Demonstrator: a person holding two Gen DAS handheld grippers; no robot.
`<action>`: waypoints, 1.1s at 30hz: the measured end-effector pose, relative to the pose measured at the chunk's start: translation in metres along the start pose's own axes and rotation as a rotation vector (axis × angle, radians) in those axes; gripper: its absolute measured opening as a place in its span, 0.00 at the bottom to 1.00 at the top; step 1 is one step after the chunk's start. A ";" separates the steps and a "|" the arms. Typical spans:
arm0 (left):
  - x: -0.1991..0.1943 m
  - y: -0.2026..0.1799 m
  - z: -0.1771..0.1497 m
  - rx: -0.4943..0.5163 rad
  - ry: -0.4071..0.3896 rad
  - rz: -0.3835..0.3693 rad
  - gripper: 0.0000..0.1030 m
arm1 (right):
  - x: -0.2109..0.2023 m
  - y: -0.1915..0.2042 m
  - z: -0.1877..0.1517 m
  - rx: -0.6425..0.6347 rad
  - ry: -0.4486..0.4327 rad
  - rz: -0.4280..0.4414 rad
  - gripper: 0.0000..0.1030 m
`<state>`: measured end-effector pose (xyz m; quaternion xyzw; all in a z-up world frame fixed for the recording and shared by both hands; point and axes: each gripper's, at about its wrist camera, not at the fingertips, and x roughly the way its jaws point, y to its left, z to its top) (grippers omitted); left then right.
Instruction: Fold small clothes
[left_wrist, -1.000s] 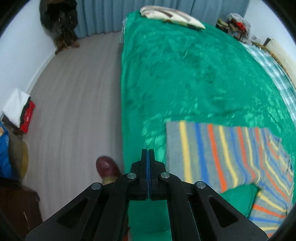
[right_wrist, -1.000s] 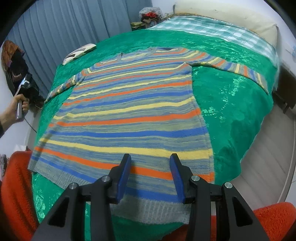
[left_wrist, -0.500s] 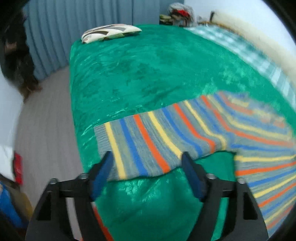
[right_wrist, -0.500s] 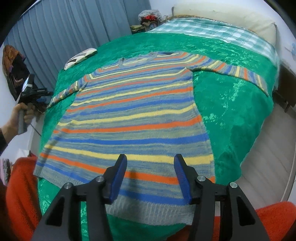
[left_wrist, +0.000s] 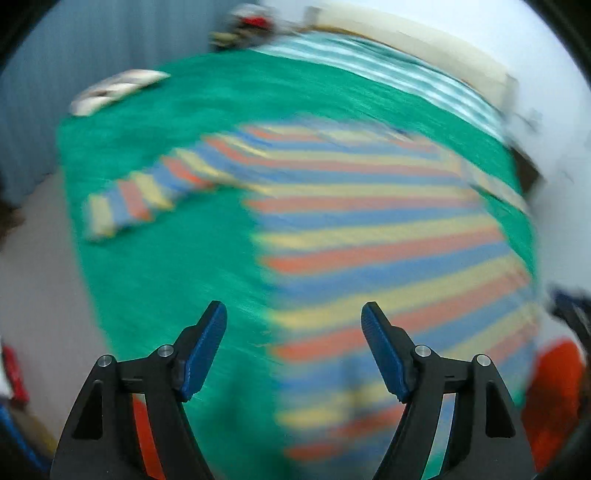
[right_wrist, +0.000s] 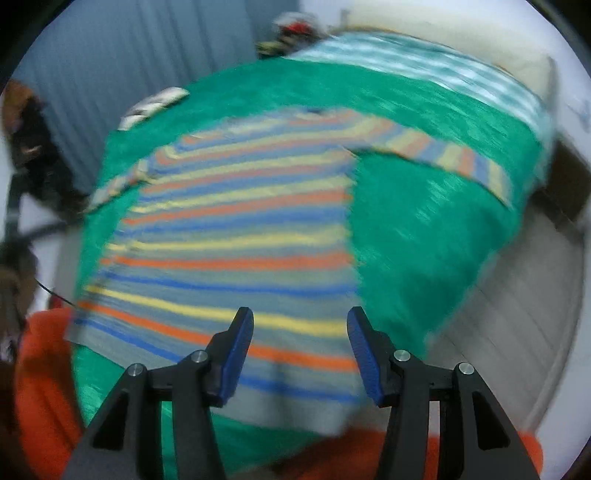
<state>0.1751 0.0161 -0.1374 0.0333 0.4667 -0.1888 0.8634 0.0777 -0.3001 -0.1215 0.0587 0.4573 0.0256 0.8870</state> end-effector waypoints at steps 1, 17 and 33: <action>0.008 -0.020 -0.010 0.038 0.028 -0.030 0.72 | 0.004 0.010 0.007 -0.027 0.000 0.039 0.51; 0.018 -0.060 -0.101 0.060 0.182 -0.031 0.52 | 0.052 0.036 -0.060 -0.124 0.213 -0.005 0.53; -0.060 -0.066 -0.114 0.072 0.255 0.059 0.74 | 0.010 0.028 -0.098 0.018 0.303 -0.028 0.57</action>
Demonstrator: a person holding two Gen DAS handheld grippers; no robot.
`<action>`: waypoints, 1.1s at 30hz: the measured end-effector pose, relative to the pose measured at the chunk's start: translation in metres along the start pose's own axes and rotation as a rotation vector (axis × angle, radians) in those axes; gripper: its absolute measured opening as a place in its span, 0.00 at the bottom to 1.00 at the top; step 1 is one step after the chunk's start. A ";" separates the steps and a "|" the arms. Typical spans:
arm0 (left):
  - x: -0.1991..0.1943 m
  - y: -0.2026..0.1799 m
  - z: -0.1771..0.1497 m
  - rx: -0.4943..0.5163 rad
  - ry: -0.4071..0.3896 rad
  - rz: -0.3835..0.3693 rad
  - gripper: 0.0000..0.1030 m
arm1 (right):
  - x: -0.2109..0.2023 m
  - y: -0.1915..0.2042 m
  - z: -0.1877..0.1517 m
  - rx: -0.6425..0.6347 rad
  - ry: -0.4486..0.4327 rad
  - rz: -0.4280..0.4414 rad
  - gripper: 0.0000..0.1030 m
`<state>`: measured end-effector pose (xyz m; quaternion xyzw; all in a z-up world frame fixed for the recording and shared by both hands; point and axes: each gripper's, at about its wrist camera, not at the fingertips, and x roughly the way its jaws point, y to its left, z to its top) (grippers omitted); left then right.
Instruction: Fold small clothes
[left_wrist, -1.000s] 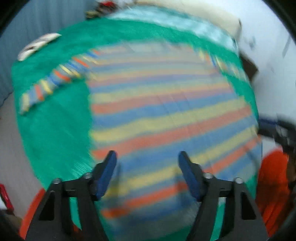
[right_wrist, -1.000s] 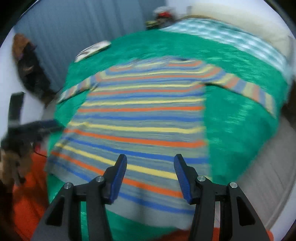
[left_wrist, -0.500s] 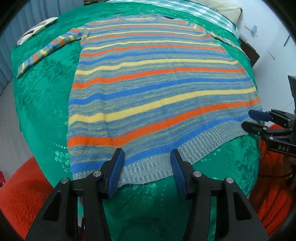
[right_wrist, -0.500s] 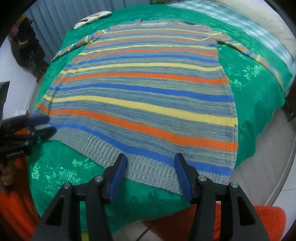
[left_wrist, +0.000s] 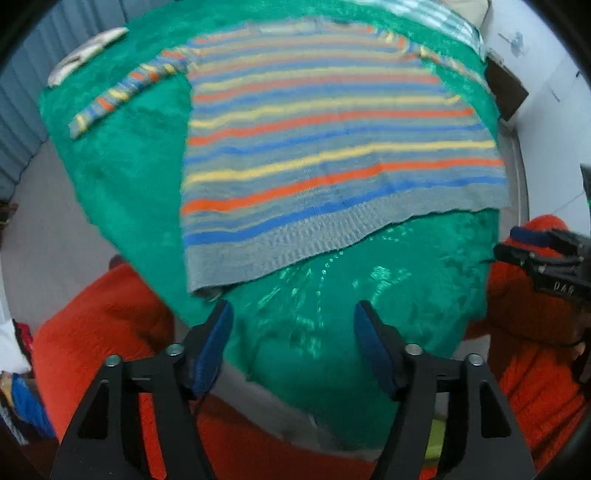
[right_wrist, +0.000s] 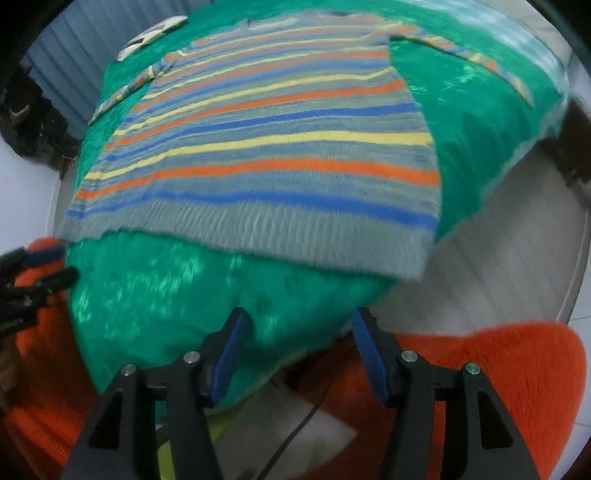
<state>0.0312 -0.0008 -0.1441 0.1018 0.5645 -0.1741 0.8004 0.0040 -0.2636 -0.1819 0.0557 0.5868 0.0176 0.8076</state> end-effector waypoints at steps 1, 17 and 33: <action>-0.013 0.001 -0.001 -0.005 -0.031 0.008 0.76 | -0.008 0.001 -0.006 -0.003 -0.025 0.005 0.57; -0.063 -0.003 0.073 -0.085 -0.375 0.017 0.89 | -0.095 -0.028 0.011 0.174 -0.375 0.182 0.57; 0.023 0.018 0.085 -0.207 -0.319 0.080 0.90 | -0.031 -0.295 0.160 0.860 -0.458 0.427 0.63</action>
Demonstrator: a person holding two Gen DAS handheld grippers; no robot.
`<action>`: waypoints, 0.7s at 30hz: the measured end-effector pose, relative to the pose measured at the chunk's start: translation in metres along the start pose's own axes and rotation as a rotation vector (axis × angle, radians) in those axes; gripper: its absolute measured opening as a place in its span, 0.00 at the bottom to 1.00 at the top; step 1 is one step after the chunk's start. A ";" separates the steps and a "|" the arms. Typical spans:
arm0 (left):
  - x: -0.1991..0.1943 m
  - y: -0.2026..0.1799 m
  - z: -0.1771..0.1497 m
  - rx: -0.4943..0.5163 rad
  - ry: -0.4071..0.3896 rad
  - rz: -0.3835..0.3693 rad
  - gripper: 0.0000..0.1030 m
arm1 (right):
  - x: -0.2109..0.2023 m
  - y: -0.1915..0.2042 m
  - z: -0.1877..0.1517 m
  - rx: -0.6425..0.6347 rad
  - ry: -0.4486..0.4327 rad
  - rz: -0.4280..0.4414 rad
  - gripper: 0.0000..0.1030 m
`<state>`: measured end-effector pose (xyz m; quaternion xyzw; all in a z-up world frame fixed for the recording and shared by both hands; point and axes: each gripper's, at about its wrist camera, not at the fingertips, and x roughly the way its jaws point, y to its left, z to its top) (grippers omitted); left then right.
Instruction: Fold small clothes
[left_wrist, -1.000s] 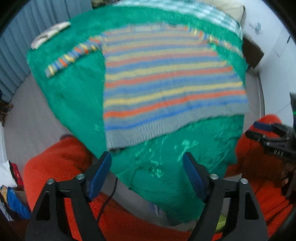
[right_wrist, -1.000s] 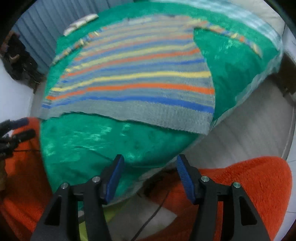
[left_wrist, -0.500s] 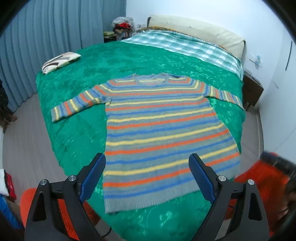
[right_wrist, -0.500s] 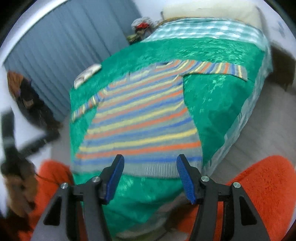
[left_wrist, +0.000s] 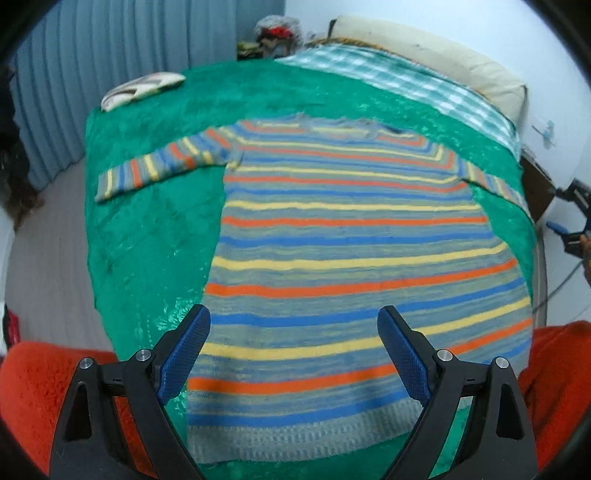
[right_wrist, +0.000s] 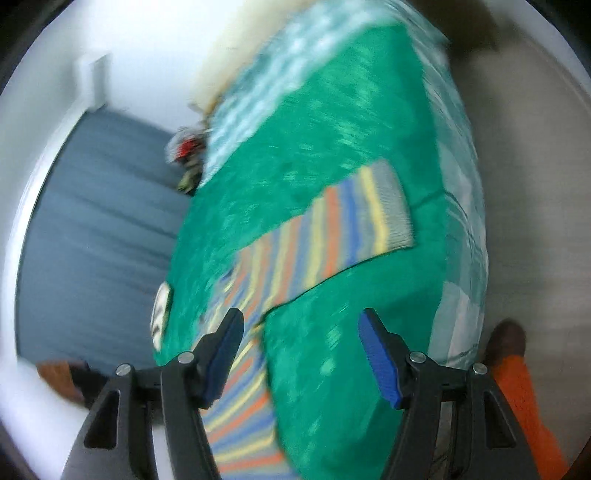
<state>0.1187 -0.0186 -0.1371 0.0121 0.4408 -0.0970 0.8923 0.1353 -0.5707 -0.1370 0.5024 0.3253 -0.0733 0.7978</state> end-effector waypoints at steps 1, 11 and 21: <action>0.002 -0.001 0.002 0.000 0.002 0.011 0.90 | 0.011 -0.011 0.009 0.028 0.003 -0.012 0.63; 0.030 0.001 0.011 -0.011 0.062 0.093 0.90 | 0.057 -0.070 0.050 0.222 -0.008 0.136 0.63; 0.038 -0.014 0.009 0.025 0.074 0.084 0.90 | 0.075 -0.038 0.086 0.058 0.011 -0.035 0.04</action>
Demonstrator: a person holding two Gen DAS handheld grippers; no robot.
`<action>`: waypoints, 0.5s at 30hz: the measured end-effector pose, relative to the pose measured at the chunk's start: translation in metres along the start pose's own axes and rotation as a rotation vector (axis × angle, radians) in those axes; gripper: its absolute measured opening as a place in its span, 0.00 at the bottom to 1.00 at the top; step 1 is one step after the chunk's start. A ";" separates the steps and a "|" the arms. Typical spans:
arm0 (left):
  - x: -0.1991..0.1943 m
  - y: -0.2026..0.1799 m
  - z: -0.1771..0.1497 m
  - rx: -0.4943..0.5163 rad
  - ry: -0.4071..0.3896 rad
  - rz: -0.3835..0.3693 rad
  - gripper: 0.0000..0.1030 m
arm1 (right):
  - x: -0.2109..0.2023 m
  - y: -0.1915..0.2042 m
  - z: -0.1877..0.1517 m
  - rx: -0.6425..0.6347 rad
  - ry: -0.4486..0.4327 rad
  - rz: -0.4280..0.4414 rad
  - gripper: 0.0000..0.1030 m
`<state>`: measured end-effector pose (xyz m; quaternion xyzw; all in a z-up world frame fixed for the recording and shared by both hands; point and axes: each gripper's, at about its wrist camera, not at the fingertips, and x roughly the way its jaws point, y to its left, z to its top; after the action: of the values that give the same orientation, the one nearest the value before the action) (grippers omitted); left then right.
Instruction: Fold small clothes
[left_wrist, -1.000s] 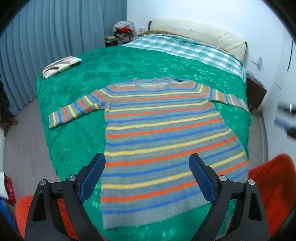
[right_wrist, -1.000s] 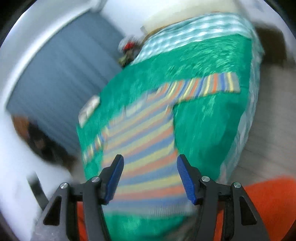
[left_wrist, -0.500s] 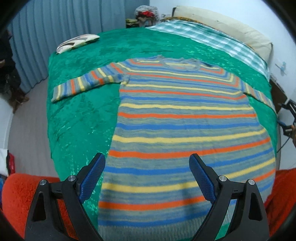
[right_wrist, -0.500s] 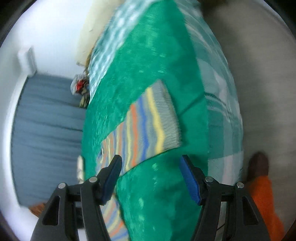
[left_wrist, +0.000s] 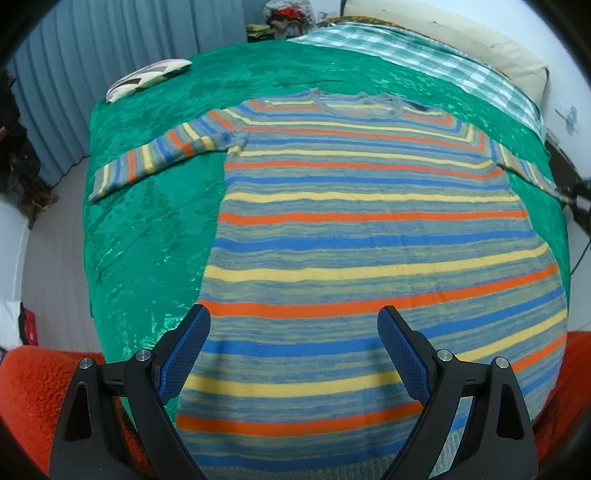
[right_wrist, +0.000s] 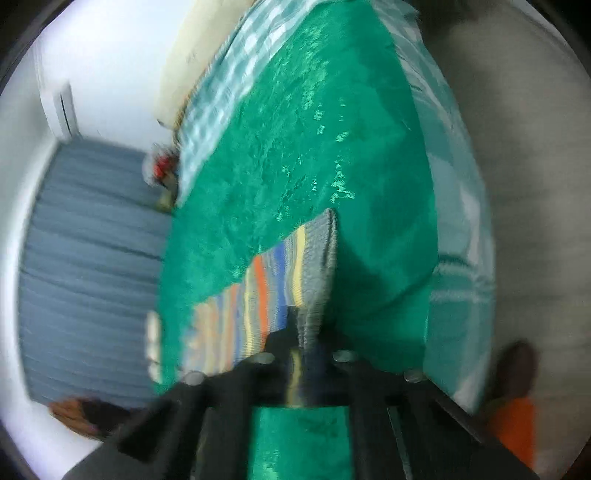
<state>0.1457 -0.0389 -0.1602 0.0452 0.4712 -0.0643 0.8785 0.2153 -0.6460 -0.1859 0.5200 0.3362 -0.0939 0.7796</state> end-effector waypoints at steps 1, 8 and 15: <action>0.000 0.000 -0.002 0.004 -0.001 0.000 0.90 | -0.003 0.011 0.002 -0.037 -0.005 -0.032 0.04; -0.003 0.008 -0.012 -0.002 -0.015 -0.029 0.90 | -0.010 0.188 -0.021 -0.542 -0.101 -0.127 0.03; -0.009 0.027 -0.012 -0.047 -0.040 -0.058 0.90 | 0.087 0.337 -0.139 -0.875 0.140 0.038 0.04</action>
<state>0.1354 -0.0098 -0.1592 0.0096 0.4562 -0.0793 0.8863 0.3892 -0.3583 -0.0209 0.1521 0.3867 0.1070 0.9032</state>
